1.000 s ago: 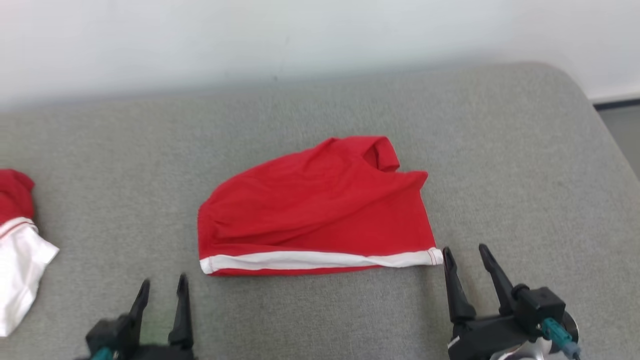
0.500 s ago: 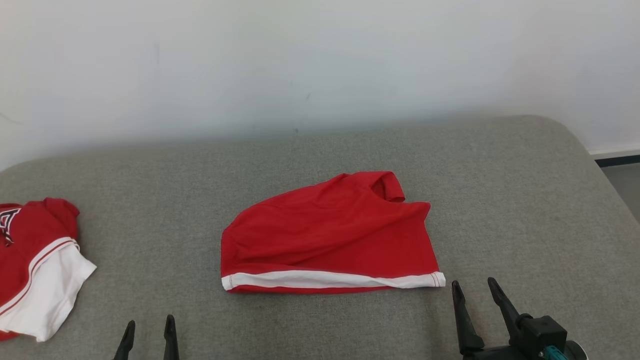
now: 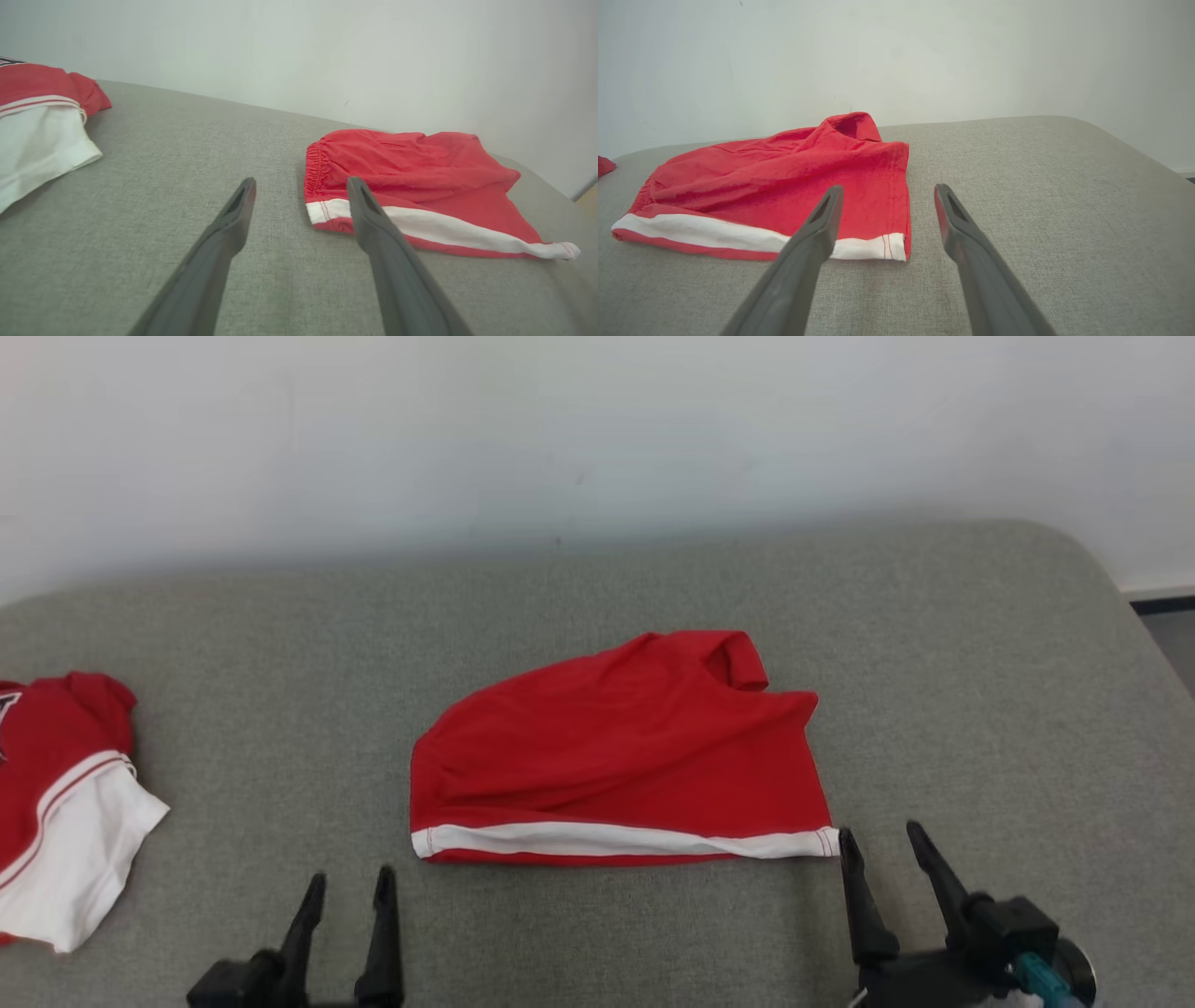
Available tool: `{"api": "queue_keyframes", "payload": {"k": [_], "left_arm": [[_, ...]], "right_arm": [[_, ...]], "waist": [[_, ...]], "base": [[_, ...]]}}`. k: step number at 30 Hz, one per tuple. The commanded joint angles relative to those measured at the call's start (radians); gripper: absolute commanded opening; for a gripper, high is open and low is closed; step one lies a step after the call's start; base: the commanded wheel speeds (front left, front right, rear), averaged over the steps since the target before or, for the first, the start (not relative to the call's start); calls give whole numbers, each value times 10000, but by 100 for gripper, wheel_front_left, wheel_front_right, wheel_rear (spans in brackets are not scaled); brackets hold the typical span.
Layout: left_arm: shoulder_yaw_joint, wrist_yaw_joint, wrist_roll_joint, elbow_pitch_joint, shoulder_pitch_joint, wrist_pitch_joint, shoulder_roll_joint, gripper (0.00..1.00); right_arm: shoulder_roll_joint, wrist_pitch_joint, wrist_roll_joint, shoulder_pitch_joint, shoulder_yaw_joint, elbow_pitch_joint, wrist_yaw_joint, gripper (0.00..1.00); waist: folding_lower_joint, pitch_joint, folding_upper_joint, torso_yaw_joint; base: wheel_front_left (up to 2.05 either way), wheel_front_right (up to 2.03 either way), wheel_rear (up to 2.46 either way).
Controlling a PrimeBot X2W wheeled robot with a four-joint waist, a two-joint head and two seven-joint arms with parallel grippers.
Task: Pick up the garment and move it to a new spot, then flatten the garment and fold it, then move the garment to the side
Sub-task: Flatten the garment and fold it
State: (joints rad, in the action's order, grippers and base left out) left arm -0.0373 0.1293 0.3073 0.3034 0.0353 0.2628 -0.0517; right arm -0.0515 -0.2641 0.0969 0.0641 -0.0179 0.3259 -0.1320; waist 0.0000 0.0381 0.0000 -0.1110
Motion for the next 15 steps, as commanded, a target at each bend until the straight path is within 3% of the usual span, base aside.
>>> {"api": "queue_keyframes", "payload": {"k": [1, 8, 15], "left_arm": [[-189, 9, 366, 88, 380, 32, -1, 100], [-916, 4, 1443, 920, 1456, 32, 4, 100], [-984, 5, 1971, 1672, 2134, 32, 2, 100]], "right_arm": [[11, -1, -49, 261, -31, -93, 26, 100], [11, -1, -32, 806, -306, -199, 26, 100], [13, -1, -149, 1054, -386, -267, 26, 100]], "waist": [[0, 680, 0, 32], [0, 1668, 0, -128], [0, 2139, 0, -331]], "base": [[0, 0, 0], [0, 0, 0], [0, 0, 0]]}}
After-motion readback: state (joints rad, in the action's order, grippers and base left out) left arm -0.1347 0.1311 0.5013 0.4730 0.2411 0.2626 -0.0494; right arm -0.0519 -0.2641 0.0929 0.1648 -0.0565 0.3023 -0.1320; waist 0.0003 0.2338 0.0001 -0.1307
